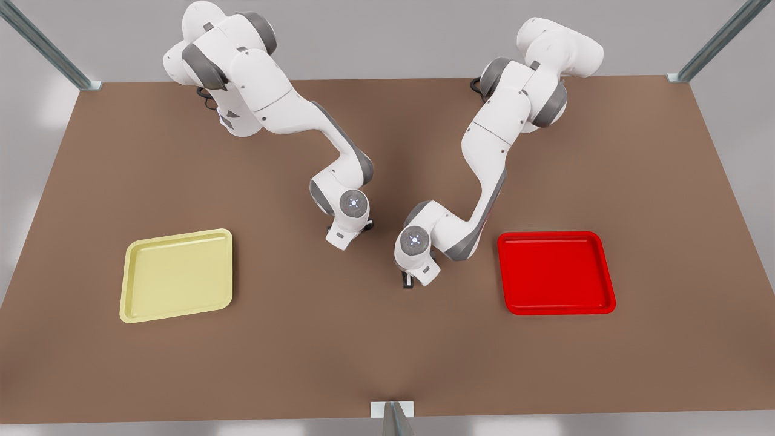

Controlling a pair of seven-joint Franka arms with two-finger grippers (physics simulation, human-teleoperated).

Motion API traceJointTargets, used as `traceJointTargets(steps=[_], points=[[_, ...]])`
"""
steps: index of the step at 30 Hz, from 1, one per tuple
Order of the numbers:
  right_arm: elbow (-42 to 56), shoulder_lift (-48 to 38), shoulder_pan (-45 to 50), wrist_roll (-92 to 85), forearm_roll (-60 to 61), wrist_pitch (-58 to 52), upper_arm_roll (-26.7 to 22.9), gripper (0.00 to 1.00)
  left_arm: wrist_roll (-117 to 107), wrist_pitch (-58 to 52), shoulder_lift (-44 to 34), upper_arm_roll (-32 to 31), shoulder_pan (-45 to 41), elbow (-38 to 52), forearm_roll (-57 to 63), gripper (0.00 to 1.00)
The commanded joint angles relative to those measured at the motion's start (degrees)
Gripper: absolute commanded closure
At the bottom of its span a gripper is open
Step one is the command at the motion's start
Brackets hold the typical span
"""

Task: Place the switches on the corresponding trays according to their colors

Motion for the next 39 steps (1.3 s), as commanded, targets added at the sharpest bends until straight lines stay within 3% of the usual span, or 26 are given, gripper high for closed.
traceJointTargets(steps=[1, 3, 9, 11, 13, 16, 22, 24, 29, 33, 34, 35, 36, 39], points=[[0.07, -0.05, 0.0, -7.57, 0.07, -0.13, -0.02, 0.32, 6.39, -0.04, -0.12, 0.06, 0.05, 0.03, 0.0, 0.33], [0.07, -0.05, 0.0, -7.66, 0.07, -0.13, -0.02, 0.39, 6.21, -0.04, -0.12, 0.06, 0.05, 0.03, -0.08, 0.44], [-0.02, 0.21, -0.27, -9.07, 0.07, -0.13, -0.02, 0.49, 5.68, -0.04, 0.06, 0.06, 0.14, -0.06, -0.08, 0.45], [-0.02, 0.21, -0.27, -9.07, 0.07, -0.13, -0.02, 0.55, 5.6, -0.04, 0.06, 0.06, 0.14, 0.03, -0.17, 0.52], [-0.02, 0.13, -0.62, -9.15, 0.07, -0.66, 0.07, 0.56, 5.6, -0.04, -0.03, 0.06, 0.14, 0.03, -0.17, 0.52], [-0.02, 0.13, -0.88, -9.33, 0.07, -1.01, 0.07, 0.65, 5.51, -1.18, -0.55, -0.03, 0.67, 0.03, -0.44, 0.52], [0.15, -0.23, -2.37, -10.12, 0.15, -2.94, 1.03, 0.67, 8.22, -24.47, -10.75, 1.99, 2.16, -0.06, -0.7, 0.52], [0.33, -0.31, -2.55, -10.47, 0.15, -3.12, 1.03, 0.67, 18.84, -27.99, -14.96, 6.73, 4.8, -4.79, 1.23, 0.52], [0.59, -1.63, -5.01, -11.97, 0.59, -5.67, 1.3, 0.67, 45.75, -23.95, -30.17, 12.89, 10.95, -29.06, 7.12, 0.52], [0.59, -4.88, -12.83, -15.83, 0.59, -9.8, 1.21, 0.67, 49.72, -19.99, -31.41, 15.97, 11.3, -33.19, 10.99, 0.52], [0.77, -5.15, -15.2, -16.89, 0.51, -10.5, 0.77, 0.67, 49.54, -17.88, -31.23, 16.32, 11.3, -34.78, 11.17, 0.51], [1.47, -5.41, -17.58, -17.33, 0.33, -11.64, 0.42, 0.67, 49.37, -17.53, -30.97, 16.23, 11.39, -34.69, 11.17, 0.14], [1.82, -5.85, -19.51, -19.08, -0.02, -12.7, -0.81, 0.67, 48.93, -17.53, -30.97, 16.23, 11.3, -34.69, 11.17, 0.02], [2.26, -5.94, -24.69, -31.9, -0.02, -12.96, -6.96, 0.67, 48.84, -17.62, -30.97, 16.23, 11.3, -34.6, 11.08, 0.0]])
